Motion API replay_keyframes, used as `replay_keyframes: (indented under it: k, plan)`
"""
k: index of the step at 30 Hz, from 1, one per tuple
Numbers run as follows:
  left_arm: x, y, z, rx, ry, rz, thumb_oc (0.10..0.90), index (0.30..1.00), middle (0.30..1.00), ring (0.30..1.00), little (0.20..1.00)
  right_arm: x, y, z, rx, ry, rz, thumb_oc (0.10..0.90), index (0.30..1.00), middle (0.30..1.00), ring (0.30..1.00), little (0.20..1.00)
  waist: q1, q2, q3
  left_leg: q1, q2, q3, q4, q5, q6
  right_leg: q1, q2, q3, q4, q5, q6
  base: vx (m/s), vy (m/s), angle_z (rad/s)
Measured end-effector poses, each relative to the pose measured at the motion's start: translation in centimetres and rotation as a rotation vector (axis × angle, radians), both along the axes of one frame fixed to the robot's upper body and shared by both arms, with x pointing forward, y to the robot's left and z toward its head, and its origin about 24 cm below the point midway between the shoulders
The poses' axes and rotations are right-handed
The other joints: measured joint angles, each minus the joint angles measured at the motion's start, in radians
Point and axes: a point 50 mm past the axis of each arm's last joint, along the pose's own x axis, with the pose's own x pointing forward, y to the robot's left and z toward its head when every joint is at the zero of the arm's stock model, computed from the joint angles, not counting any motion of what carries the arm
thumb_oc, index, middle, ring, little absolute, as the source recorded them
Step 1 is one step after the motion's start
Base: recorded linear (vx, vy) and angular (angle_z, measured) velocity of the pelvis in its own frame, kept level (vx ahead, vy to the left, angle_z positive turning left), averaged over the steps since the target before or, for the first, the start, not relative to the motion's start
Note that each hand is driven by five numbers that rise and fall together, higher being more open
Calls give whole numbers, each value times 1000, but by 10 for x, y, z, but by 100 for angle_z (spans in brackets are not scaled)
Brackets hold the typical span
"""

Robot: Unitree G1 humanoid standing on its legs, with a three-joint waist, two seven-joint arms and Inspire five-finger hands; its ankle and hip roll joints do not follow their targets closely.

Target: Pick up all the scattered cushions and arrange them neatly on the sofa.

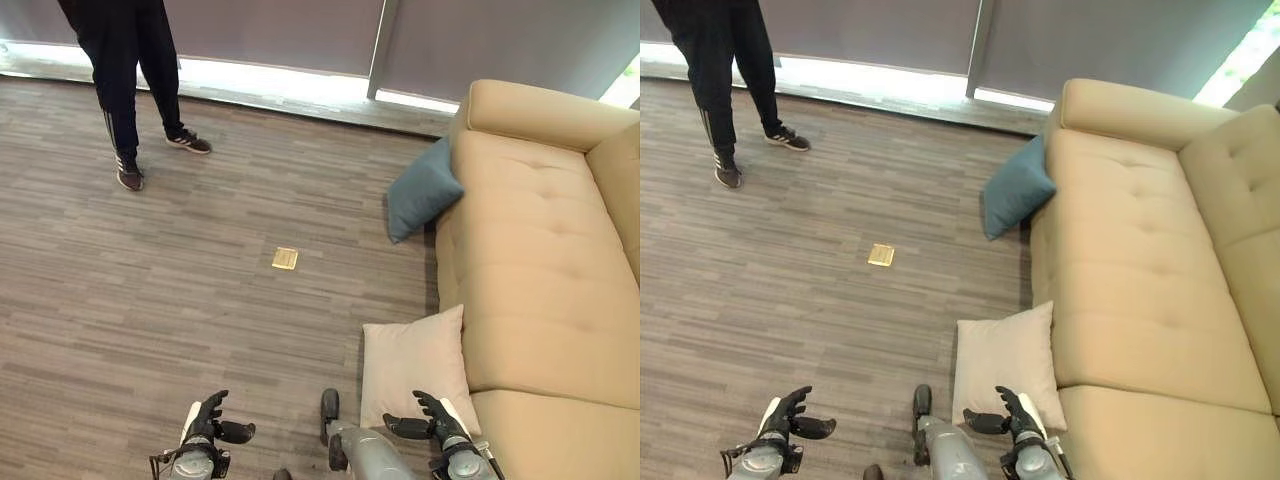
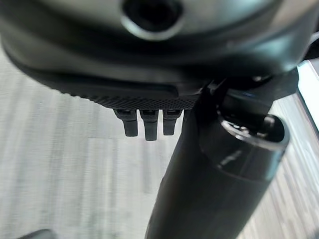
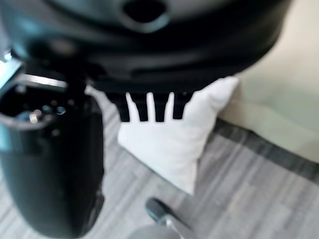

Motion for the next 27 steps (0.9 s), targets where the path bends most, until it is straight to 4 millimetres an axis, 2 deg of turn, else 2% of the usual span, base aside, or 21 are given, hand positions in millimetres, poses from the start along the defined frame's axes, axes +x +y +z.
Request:
replay_keyframes:
  k: [1, 2, 4, 5, 6, 7, 8, 10, 11, 13, 14, 16, 18, 19, 20, 21, 22, 23, 24, 25, 27]
  plan:
    - [6, -1, 2, -6, -11, -12, 800, 900, 900, 900, 900, 2, -1, 1, 5, -7, -18, 800, 900, 900, 900, 900, -8, -11, 2, -51, -5, 1, 133, -25, -41, 24, -1, 1, -18, -5, -7, 173, -80, 43]
    - [11, -4, 4, -15, -25, -26, 800, 900, 900, 900, 900, 0, -4, 1, 3, -9, -28, 800, 900, 900, 900, 900, -11, -38, -9, -176, -13, 48, 414, -26, -86, 74, -7, 30, -63, 9, -18, 182, -66, 21]
    - [10, -8, 2, -30, -20, -25, 800, 900, 900, 900, 900, 10, -11, 7, -18, -37, -20, 800, 900, 900, 900, 900, 3, -22, -12, -277, 4, 49, 679, 22, -144, 111, 21, 72, -71, 0, -71, 154, -43, -42]
    - [9, -9, 2, -33, -16, -24, 800, 900, 900, 900, 900, 17, -13, 11, -26, -58, -17, 800, 900, 900, 900, 900, 8, -15, -11, -334, 21, 48, 784, 36, -152, 117, 36, 94, -76, -15, -82, 124, 4, -73]
    - [9, -9, 1, -32, -13, -23, 800, 900, 900, 900, 900, 23, -12, 14, -26, -77, -14, 800, 900, 900, 900, 900, 7, -9, -14, -356, 32, 47, 803, 25, -134, 127, 40, 103, -77, -16, -88, 204, 26, -66]
    - [11, -8, 2, -28, -18, -25, 800, 900, 900, 900, 900, 27, -11, 16, -20, -96, -11, 800, 900, 900, 900, 900, 1, -17, -12, -393, 44, 62, 783, 6, -96, 143, 44, 127, -86, -24, -91, 242, 69, -59]
    - [18, -8, 5, -26, -35, -30, 800, 900, 900, 900, 900, 27, -11, 15, -17, -92, -15, 800, 900, 900, 900, 900, 4, -38, -2, -420, 61, 81, 686, 2, -85, 159, 43, 151, -87, -33, -90, 239, 98, -46]
    - [20, -9, 6, -29, -41, -36, 800, 900, 900, 900, 900, 22, -12, 13, -17, -75, -22, 800, 900, 900, 900, 900, -2, -51, 5, -438, 76, 75, 527, 3, -85, 191, 51, 166, -104, -36, -84, 278, 165, -40]
    - [19, -10, 6, -29, -38, -41, 800, 900, 900, 900, 900, 18, -12, 10, -19, -58, -23, 800, 900, 900, 900, 900, 5, -63, 6, -416, 67, 55, 387, 7, -88, 207, 54, 205, -110, -36, -79, 369, 274, -95]
    - [6, -13, -1, -38, 3, -43, 800, 900, 900, 900, 900, 18, -16, 8, -39, -31, -18, 800, 900, 900, 900, 900, 24, -62, 5, -349, 13, -140, -19, 94, -104, 257, 66, 330, -172, -24, -45, 271, 225, -154]
    - [5, -15, -3, -44, 9, -41, 800, 900, 900, 900, 900, 19, -18, 9, -43, -34, -20, 800, 900, 900, 900, 900, 28, -54, 8, -347, 12, -176, -65, 120, -104, 263, 76, 352, -176, -23, -44, 221, 253, -137]
    - [3, -17, -5, -48, 19, -39, 800, 900, 900, 900, 900, 14, -23, 8, -60, -19, -19, 800, 900, 900, 900, 900, 26, -18, 25, -367, 23, -211, -31, 175, -87, 305, 113, 414, -177, -33, -48, 278, 349, -113]
    - [0, -17, -6, -48, 29, -39, 800, 900, 900, 900, 900, -3, -28, 2, -69, 24, -33, 800, 900, 900, 900, 900, 8, 3, 15, -346, 22, -182, 4, 194, -65, 341, 127, 441, -168, -68, -63, 198, 364, -67]
    - [-1, -16, -7, -43, 35, -39, 800, 900, 900, 900, 900, -8, -28, 0, -67, 39, -41, 800, 900, 900, 900, 900, 4, 2, 14, -329, 26, -158, -4, 217, -46, 341, 126, 471, -145, -91, -49, 116, 293, -103]
    - [-4, -14, -9, -37, 47, -32, 800, 900, 900, 900, 900, -7, -25, -2, -61, 46, -39, 800, 900, 900, 900, 900, 33, 8, 12, -276, 48, -83, -61, 248, -17, 307, 129, 493, -50, -157, 10, 27, 162, -126]
    - [-8, -14, -9, -38, 50, -31, 800, 900, 900, 900, 900, -6, -25, -1, -63, 41, -27, 800, 900, 900, 900, 900, 35, 20, 7, -266, 55, -56, -73, 307, -11, 290, 125, 457, -15, -178, 32, 25, 229, -146]
    - [-7, -11, -9, -30, 52, -33, 800, 900, 900, 900, 900, -5, -21, -2, -57, 40, -24, 800, 900, 900, 900, 900, 25, 11, 5, -246, 43, -2, -86, 300, 13, 251, 100, 410, 54, -209, 30, -34, 222, -120]
    - [-2, -10, -6, -24, 36, -36, 800, 900, 900, 900, 900, 2, -17, -1, -48, 27, -20, 800, 900, 900, 900, 900, 32, 24, 11, -227, 45, 53, -105, 306, 24, 184, 66, 318, 171, -267, 68, -30, 213, -110]
    - [0, -10, -6, -22, 33, -36, 800, 900, 900, 900, 900, 4, -15, 0, -43, 19, -16, 800, 900, 900, 900, 900, 36, 27, 13, -223, 39, 68, -102, 301, 32, 161, 29, 264, 208, -278, 77, 21, 267, -126]
    - [7, -8, -2, -16, 14, -36, 800, 900, 900, 900, 900, 11, -10, 2, -31, 0, -10, 800, 900, 900, 900, 900, 47, 33, 19, -218, 29, 119, -91, 279, 60, 116, -88, 118, 270, -286, 98, 53, 188, -94]
    - [14, -7, 1, -9, -6, -39, 800, 900, 900, 900, 900, 15, -1, 2, -7, -13, -4, 800, 900, 900, 900, 900, 52, 34, 22, -193, 26, 167, -104, 262, 78, 98, -166, 43, 266, -271, 122, 49, 99, -84]
